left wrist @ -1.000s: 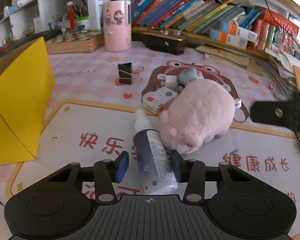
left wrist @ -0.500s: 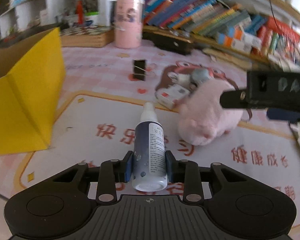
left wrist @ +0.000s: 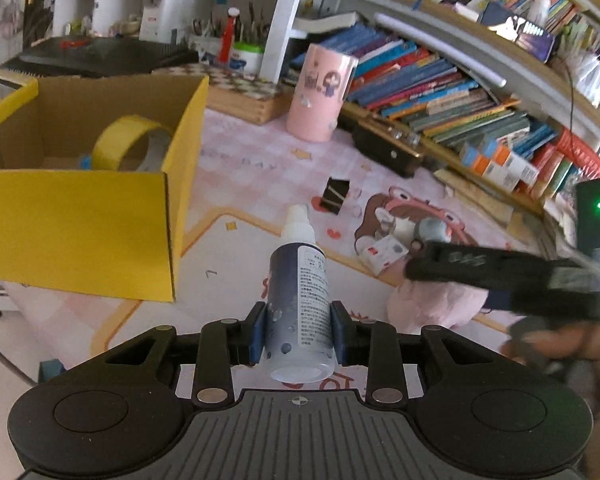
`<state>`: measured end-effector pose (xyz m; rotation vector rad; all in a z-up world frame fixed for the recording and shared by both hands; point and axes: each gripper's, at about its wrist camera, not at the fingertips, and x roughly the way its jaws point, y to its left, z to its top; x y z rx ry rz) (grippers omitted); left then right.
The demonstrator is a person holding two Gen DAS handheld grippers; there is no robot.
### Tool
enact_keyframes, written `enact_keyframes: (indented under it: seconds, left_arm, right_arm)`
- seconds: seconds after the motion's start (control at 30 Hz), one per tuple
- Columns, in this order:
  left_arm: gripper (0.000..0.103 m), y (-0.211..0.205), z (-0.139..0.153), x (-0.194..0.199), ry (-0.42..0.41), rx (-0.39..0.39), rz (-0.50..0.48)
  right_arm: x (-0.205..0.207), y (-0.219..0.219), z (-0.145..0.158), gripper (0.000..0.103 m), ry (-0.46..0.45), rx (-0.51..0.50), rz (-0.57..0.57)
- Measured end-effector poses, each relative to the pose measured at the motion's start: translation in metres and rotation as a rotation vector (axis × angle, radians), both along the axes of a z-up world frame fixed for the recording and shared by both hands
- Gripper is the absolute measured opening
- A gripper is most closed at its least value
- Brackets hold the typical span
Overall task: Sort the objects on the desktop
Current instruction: 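Close the left gripper on the spray bottle while the right gripper grasps the plush pig, then lift the spray bottle and plush pig and carry both toward the yellow box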
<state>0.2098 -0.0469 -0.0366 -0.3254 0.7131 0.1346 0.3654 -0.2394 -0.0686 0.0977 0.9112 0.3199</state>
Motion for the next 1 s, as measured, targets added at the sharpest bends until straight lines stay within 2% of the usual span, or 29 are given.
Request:
enact_keyframes:
  seconds: [0.07,0.17,0.23,0.4,0.67,1.0]
  left_arm:
    - [0.031,0.001,0.004,-0.004,-0.006,0.001,0.0]
    - [0.031,0.003,0.008,-0.008,-0.007,-0.007,0.007]
    - [0.031,0.005,0.009,-0.01,-0.01,-0.011,0.014]
    - [0.031,0.007,0.013,-0.014,-0.023,-0.021,0.014]
    - [0.031,0.006,0.019,-0.02,-0.048,-0.041,-0.006]
    - [0.031,0.006,0.021,-0.043,-0.071,-0.077,-0.01]
  right_arm:
    - [0.005,0.003,-0.007,0.103,0.021,-0.004,0.009]
    - [0.007,0.004,-0.016,0.096,0.053,0.009,0.022]
    - [0.004,0.005,-0.015,0.085,0.029,0.01,0.038]
    - [-0.002,0.002,-0.009,0.075,0.008,0.027,0.052]
    - [-0.03,-0.014,0.018,0.075,-0.034,0.043,0.07]
    - [-0.071,-0.011,0.043,0.075,-0.076,0.061,0.132]
